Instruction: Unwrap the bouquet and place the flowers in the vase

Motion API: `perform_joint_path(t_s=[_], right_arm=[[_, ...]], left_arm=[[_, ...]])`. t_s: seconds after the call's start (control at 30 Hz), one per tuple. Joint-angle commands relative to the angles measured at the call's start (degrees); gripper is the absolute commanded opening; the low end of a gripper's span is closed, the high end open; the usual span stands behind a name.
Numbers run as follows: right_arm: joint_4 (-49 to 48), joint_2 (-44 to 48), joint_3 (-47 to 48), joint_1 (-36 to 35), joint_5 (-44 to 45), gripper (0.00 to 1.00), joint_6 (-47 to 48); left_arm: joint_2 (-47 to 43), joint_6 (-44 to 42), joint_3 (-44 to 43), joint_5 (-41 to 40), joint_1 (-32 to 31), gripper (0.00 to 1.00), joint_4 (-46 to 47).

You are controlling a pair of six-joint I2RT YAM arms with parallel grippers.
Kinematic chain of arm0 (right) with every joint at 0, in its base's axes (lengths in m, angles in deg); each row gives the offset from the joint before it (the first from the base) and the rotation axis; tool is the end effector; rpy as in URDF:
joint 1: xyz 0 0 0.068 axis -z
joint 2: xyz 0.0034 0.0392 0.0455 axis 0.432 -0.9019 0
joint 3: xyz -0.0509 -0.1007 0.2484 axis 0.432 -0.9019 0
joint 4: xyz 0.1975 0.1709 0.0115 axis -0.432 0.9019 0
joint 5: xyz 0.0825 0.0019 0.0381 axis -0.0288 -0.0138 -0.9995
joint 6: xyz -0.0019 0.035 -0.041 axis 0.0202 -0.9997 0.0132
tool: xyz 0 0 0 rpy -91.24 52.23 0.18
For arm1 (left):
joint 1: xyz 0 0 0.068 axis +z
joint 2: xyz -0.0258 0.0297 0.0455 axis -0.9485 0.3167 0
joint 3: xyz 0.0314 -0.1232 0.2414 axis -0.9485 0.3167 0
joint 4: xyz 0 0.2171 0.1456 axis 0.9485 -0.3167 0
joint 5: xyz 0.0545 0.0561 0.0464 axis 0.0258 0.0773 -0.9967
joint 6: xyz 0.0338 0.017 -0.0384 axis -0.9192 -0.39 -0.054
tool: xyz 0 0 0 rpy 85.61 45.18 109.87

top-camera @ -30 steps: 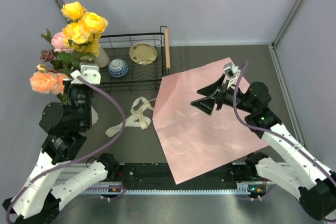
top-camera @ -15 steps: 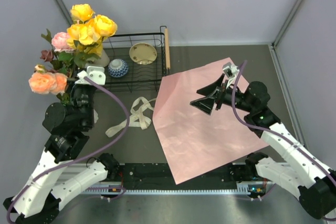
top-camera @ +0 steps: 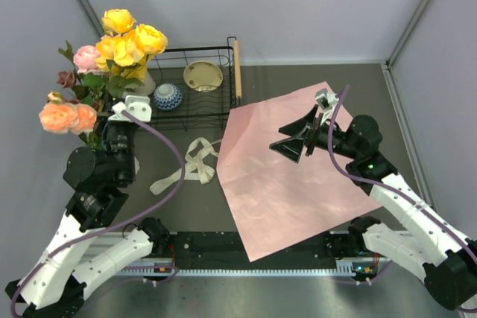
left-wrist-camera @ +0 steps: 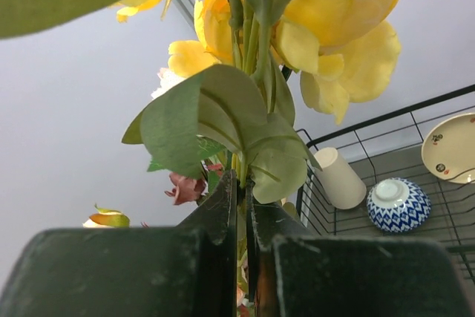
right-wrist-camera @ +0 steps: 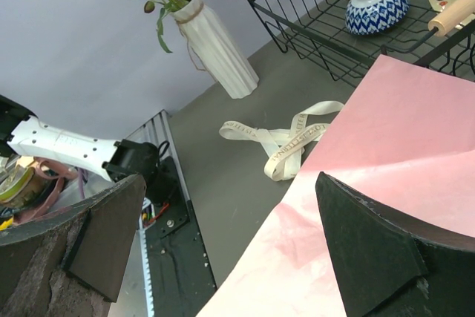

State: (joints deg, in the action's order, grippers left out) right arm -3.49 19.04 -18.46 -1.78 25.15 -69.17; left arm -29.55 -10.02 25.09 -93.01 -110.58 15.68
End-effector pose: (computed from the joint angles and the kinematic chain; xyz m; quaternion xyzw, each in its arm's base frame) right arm 0.1735 0.1157 0.3371 -0.2354 0.6555 0.5336 0.4797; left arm 0.0872 -0.0387 0.4737 0.1281 0.5780 0.2859 0.7535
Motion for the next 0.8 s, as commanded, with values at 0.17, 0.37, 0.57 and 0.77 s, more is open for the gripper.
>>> perform_joint_path(t_s=[0.17,0.37,0.57,0.77], right_arm=[[-3.37,-0.35,1.32,-0.57,-1.08,0.99,-0.06],[-3.11,0.00,0.97,-0.57,-0.91,0.99,-0.15],[-2.50,0.44,0.89,-0.57,-0.82,0.99,0.20],[-2.23,0.18,1.06,-0.49,-0.91,0.99,0.38]], left_arm=[[0.18,6.35,3.55,-5.98,1.08,0.00,1.41],[0.27,6.79,4.69,-6.07,4.06,0.00,1.41],[1.06,10.74,6.09,-5.72,8.02,0.00,-0.87],[2.02,14.79,8.99,-7.91,10.22,0.00,-0.70]])
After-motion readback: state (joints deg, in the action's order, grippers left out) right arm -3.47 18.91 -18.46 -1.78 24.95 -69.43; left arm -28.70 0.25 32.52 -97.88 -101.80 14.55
